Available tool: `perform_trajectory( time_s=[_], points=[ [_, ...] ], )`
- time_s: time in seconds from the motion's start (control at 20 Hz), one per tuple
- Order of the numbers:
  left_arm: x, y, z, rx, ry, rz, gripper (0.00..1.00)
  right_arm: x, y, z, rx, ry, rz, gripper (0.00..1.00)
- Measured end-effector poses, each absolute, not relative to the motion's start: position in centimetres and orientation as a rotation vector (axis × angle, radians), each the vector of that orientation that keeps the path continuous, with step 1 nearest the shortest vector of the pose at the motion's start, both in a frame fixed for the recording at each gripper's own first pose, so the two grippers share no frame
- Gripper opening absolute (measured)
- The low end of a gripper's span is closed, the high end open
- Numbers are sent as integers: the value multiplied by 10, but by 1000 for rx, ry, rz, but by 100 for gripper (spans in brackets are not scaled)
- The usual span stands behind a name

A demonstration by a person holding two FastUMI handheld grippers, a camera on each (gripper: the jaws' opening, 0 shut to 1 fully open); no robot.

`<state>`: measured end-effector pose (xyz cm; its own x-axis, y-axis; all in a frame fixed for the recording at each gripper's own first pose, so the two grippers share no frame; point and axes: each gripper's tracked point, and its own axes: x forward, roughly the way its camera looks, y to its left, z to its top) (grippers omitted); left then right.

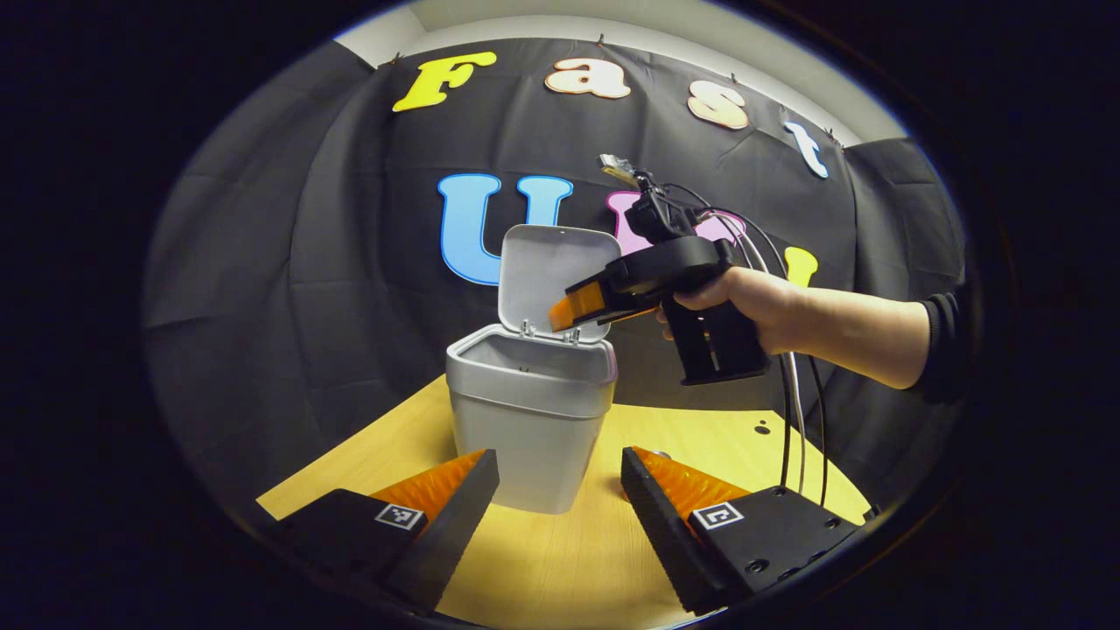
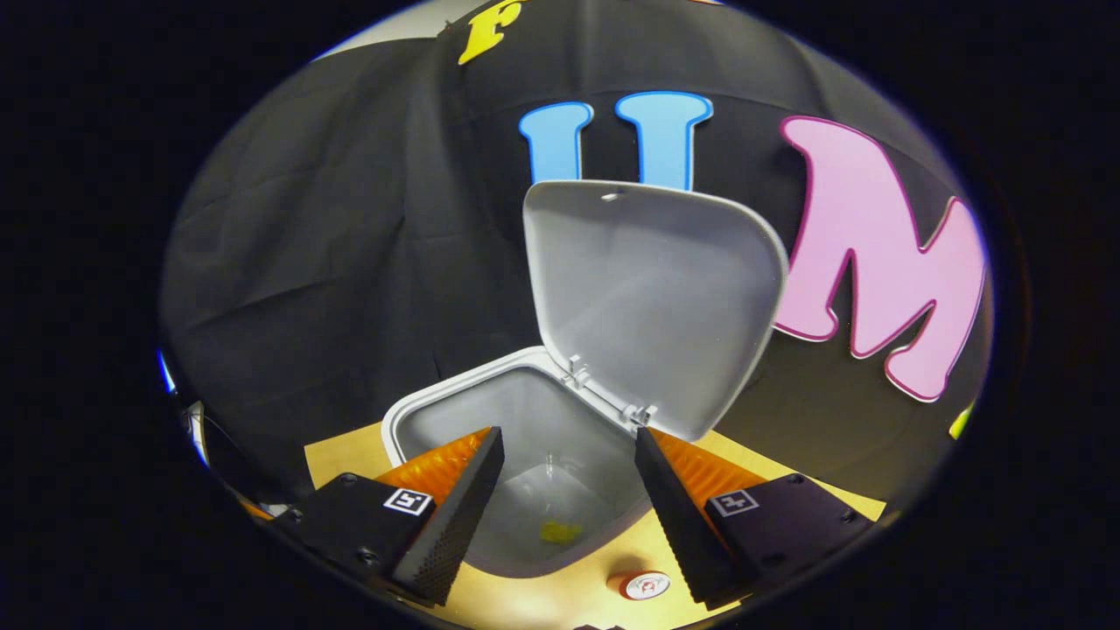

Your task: Press the lid of the desktop garbage bin to open it, pick up the crumpled paper on the desktop and throw it into the bin, then pick up the pop can on the desktop and drop it into the bin, and finally close the garbage bin lid.

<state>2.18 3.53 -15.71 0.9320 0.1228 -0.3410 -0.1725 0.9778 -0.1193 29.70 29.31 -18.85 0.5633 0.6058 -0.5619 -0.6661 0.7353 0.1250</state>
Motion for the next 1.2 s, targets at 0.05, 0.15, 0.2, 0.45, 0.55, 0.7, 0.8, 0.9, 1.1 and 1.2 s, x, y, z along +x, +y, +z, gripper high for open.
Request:
perform_trajectory(
  time_s=[0.05, 0.15, 0.2, 0.45, 0.55, 0.7, 0.8, 0.9, 1.1, 1.2],
  points=[
    [24, 32, -161, -145, 342, 135, 95, 300, 282, -182, -100, 594, 720, 98],
    [34, 25, -170, -121, 350, 89, 96, 304, 250, -168, -89, 536, 652, 98],
    [42, 20, -177, -103, 358, 61, 95, 303, 231, -164, -89, 518, 615, 98],
    [83, -8, -222, -47, 395, -68, 96, 283, 119, -181, -98, 503, 399, 98],
    [99, -22, -243, -52, 406, -106, 96, 274, 60, -190, -166, 457, 256, 99],
    [122, -44, -277, -45, 426, -153, 96, 246, -18, -202, -187, 408, 85, 98],
    [134, -54, -302, -9, 453, -161, 96, 223, -57, -213, -141, 392, -4, 98],
    [145, -70, -322, 1, 458, -188, 96, 202, -99, -227, -123, 375, -112, 98],
    [169, -92, -371, 2, 505, -187, 96, 168, -152, -253, -107, 382, -243, 98],
    [180, -98, -393, -31, 533, -177, 97, 153, -170, -264, -108, 375, -274, 98]
  ],
)
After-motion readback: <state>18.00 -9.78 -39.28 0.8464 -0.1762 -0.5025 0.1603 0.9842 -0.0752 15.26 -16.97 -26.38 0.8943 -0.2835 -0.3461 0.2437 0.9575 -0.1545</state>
